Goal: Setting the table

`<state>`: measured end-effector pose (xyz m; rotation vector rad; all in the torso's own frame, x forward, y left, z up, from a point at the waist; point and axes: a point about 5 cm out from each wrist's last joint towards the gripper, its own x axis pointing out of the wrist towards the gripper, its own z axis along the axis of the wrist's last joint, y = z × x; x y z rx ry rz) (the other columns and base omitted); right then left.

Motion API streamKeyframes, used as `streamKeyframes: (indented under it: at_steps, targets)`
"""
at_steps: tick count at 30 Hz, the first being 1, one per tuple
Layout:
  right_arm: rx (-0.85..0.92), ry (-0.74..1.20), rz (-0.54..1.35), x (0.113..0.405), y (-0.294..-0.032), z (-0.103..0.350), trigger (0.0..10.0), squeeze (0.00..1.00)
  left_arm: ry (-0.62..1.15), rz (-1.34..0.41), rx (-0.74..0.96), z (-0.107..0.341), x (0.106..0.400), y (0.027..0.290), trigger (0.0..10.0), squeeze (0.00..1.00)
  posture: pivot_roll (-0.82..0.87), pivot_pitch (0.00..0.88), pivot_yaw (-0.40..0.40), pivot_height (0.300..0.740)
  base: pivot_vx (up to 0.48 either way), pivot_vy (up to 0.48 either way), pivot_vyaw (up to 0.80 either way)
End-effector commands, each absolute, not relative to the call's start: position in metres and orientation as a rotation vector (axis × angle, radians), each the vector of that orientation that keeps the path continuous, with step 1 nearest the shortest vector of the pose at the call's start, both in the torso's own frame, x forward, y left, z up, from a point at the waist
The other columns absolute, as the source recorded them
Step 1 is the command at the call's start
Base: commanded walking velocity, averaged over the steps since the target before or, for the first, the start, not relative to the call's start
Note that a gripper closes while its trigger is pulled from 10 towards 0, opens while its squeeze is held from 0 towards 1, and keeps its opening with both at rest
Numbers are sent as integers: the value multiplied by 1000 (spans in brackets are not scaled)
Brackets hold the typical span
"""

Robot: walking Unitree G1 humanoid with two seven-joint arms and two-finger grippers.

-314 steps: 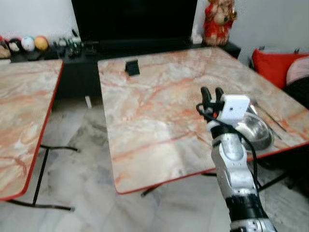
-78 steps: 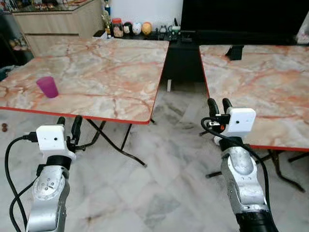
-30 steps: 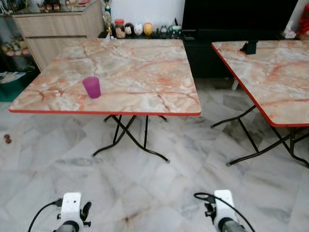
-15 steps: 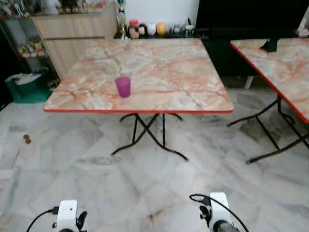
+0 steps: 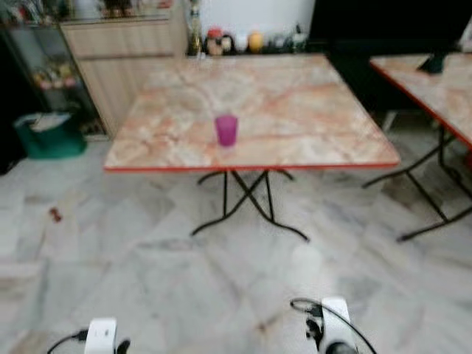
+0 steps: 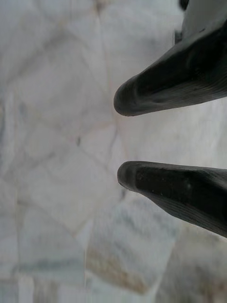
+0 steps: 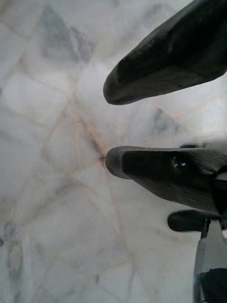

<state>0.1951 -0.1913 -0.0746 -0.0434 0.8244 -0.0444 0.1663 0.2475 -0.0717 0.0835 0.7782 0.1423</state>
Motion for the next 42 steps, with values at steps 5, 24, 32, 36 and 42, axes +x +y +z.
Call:
streamKeyframes:
  at_steps: [5, 24, 32, 36, 42]
  targets:
    - [-35, 835, -42, 193, -190, -76, 10000, 0, 831, 151, 77, -77, 157, 248, 10000, 0, -35, 0, 39, 740, 0, 389, 0]
    - [-4, 836, -40, 194, -185, -76, 10000, 0, 857, 143, 43, -80, 154, 246, 10000, 0, -24, 0, 24, 740, 0, 0, 0]
    - [1, 838, -33, 194, -184, -76, 10000, 0, 861, 137, 34, -81, 152, 245, 10000, 0, -28, 0, 28, 740, 0, 0, 0]
    - [-8, 852, -13, 193, -182, -77, 10000, 0, 863, 139, 32, -81, 151, 245, 10000, 0, -29, 0, 29, 740, 0, 0, 0]
    - [-4, 857, -15, 192, -182, -78, 10000, 0, 861, 136, 28, -82, 152, 242, 10000, 0, -27, 0, 27, 740, 0, 0, 0]
